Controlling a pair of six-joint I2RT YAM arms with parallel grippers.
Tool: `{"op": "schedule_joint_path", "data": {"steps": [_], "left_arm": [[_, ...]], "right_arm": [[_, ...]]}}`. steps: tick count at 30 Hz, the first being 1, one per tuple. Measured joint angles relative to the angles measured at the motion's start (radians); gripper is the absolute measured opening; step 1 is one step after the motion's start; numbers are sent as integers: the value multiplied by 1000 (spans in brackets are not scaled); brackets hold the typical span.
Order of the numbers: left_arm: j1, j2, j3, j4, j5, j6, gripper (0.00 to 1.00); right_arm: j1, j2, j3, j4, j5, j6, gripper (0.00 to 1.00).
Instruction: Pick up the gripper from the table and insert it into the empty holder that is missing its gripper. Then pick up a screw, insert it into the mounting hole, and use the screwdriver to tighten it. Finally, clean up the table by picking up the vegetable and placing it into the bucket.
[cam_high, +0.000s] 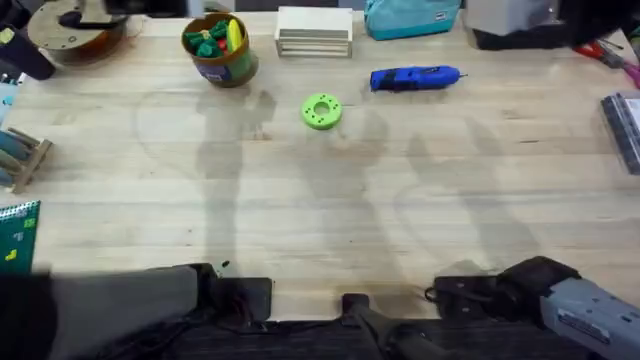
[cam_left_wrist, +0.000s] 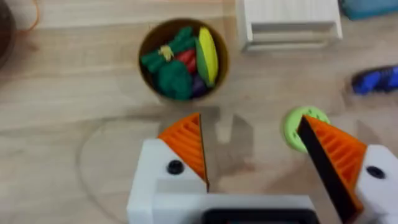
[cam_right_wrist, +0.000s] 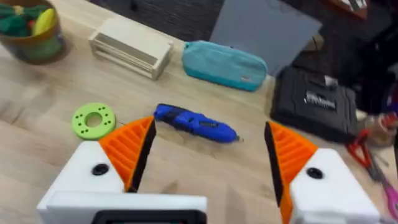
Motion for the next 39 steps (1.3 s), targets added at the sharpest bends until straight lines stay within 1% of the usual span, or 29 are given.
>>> {"op": "schedule_joint_path", "data": {"steps": [8, 11, 15, 19, 25, 29, 32, 34, 39], "left_arm": [[0, -274, 0, -336, -53, 33, 893], [0, -364, 0, -446, -60, 34, 892], [0, -462, 0, -534, -63, 18, 887], [0, -564, 0, -616, -68, -4, 893], [0, -725, -10, -654, -71, -28, 922], [0, -835, -94, -654, -71, -50, 944], [0, -875, -162, -637, -70, -59, 950], [0, -886, -187, -618, -70, -63, 951], [0, -891, -193, -605, -70, -64, 951]], "right_arm": [[-93, -69, 0, -92, -1, 99, 989], [-113, -75, 1, -150, -28, 123, 984], [-130, -61, 12, -205, -66, 149, 982], [-148, -33, 52, -245, -81, 174, 982], [-166, 12, 131, -364, -90, 200, 983], [-170, 32, 149, -383, -91, 205, 987], [-170, 34, 150, -386, -91, 191, 989], [-170, 34, 150, -386, -91, 178, 989], [-170, 34, 151, -386, -91, 166, 989]]}}
